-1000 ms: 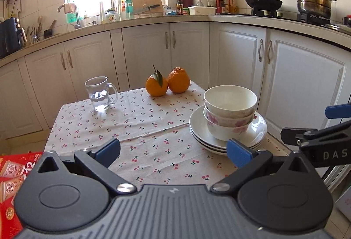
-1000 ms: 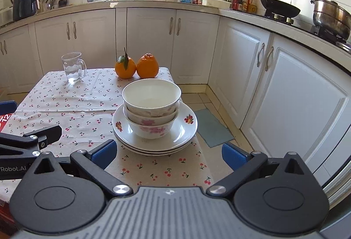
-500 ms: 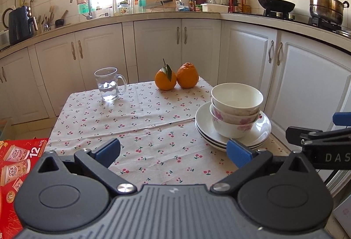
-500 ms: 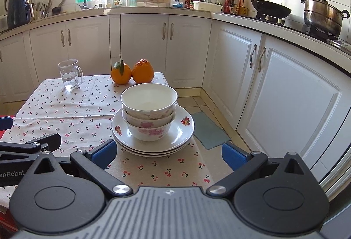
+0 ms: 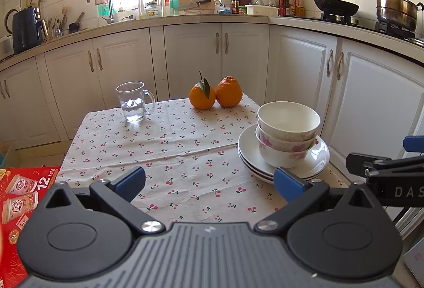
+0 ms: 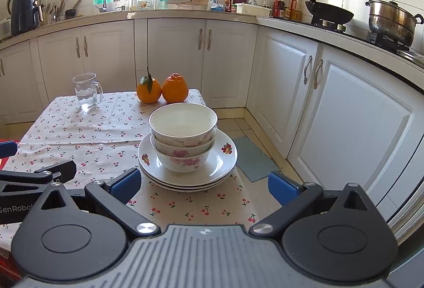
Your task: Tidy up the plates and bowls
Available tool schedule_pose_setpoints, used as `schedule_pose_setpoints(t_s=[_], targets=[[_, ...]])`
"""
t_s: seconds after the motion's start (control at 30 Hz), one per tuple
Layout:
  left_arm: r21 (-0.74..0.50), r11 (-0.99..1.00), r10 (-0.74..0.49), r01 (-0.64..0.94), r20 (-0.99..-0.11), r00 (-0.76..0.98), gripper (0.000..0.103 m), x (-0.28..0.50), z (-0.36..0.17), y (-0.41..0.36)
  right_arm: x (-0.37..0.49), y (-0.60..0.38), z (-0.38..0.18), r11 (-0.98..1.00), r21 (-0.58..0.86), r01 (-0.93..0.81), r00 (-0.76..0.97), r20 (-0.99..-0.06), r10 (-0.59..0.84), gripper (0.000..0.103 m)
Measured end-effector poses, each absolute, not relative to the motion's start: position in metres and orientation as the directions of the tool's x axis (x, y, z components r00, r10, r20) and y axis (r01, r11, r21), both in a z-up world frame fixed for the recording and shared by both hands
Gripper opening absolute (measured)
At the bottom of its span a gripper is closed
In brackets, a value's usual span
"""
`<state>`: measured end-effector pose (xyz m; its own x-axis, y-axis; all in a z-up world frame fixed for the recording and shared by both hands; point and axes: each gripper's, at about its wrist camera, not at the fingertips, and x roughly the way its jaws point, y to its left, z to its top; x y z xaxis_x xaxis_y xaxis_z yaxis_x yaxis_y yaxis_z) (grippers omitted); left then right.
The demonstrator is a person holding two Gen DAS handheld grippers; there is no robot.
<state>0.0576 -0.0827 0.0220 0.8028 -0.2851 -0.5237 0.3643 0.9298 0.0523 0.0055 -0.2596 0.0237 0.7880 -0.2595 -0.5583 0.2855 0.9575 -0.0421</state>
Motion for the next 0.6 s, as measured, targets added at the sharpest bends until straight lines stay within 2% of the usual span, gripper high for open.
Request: schedule_pose_setpoints(t_s=[0.6], targets=[[0.048, 0.933, -0.279, 0.357, -0.532, 0.800, 0.102, 0.0613, 0.0221, -0.0817, 0.0069, -0.2584, 0.0251, 0.959, -0.046, 0.281, 0.790, -0.556, -0.258, 0.103]])
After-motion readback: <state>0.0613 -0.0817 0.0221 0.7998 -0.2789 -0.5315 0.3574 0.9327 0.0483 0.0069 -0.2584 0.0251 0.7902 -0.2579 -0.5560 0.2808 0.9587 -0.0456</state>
